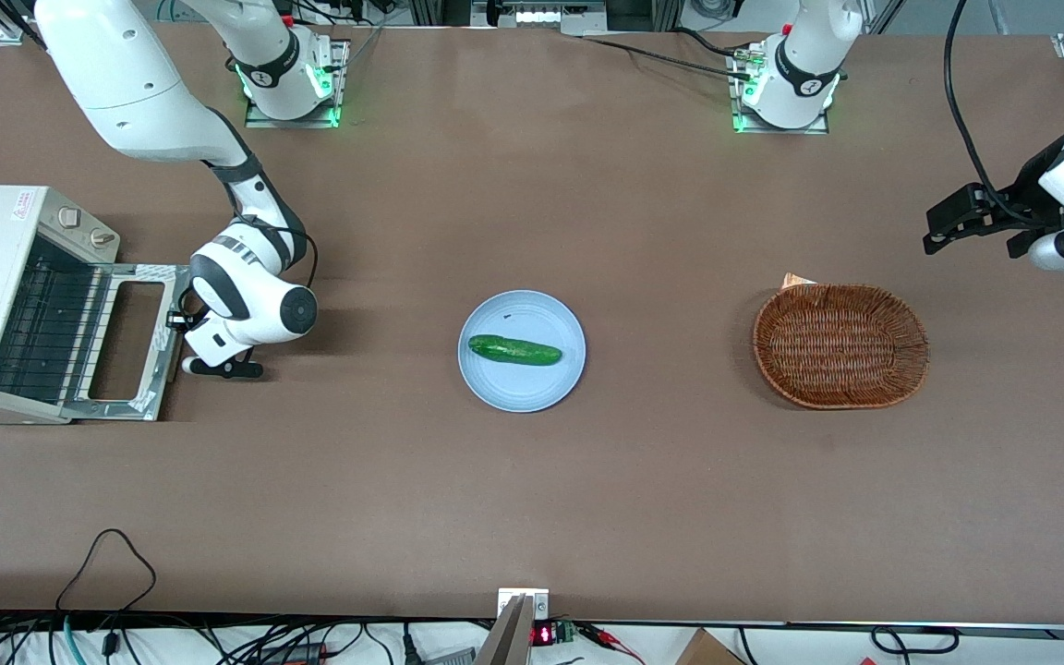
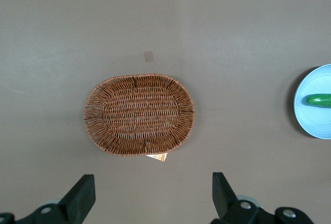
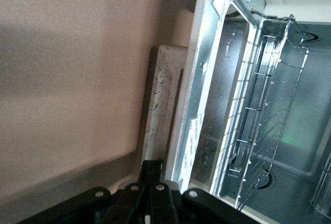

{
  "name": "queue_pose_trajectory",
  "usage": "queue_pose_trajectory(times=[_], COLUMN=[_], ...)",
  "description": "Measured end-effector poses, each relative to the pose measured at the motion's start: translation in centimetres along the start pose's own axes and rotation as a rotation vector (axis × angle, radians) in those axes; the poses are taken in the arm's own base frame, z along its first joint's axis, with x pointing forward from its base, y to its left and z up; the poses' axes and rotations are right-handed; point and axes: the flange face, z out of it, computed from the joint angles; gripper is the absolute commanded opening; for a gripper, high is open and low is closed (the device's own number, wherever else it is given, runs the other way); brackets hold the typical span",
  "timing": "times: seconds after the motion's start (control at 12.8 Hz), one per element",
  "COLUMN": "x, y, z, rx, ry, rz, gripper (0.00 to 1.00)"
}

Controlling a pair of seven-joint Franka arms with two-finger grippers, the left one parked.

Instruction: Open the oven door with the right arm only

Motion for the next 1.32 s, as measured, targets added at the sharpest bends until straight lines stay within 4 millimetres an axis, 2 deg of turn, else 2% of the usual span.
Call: queue_pose_trajectory(times=[0.39,0.54,0.7,0.78,0.93,1.09,1.17,1.25,1.32], x=[-0.1,0.3,0.8,0.9,1.3,1.8,2.1,2.4,2.7], y=[-0.1,0.1,1.1,2.2,5.9,10.7,13.2,15.7,18.2], z=[-0.2,-1.7,-3.7,-4.7,-7.6,-11.3,-12.6,-13.3,-13.5], rx=[0.043,0.117,0.188,0.231,0.337,0.482,0.559,0.642,0.729], ry=[-0.042,-0.088,-0.119,-0.147,-0.225,-0.311,-0.346,-0.382,-0.418], rz=[0.001,-0.008,-0.013,-0.02,-0.045,-0.067,-0.073,-0.068,-0.048], gripper=[0.02,0.02,0.02,0.04,0.13,0.16,0.21,0.25,0.37])
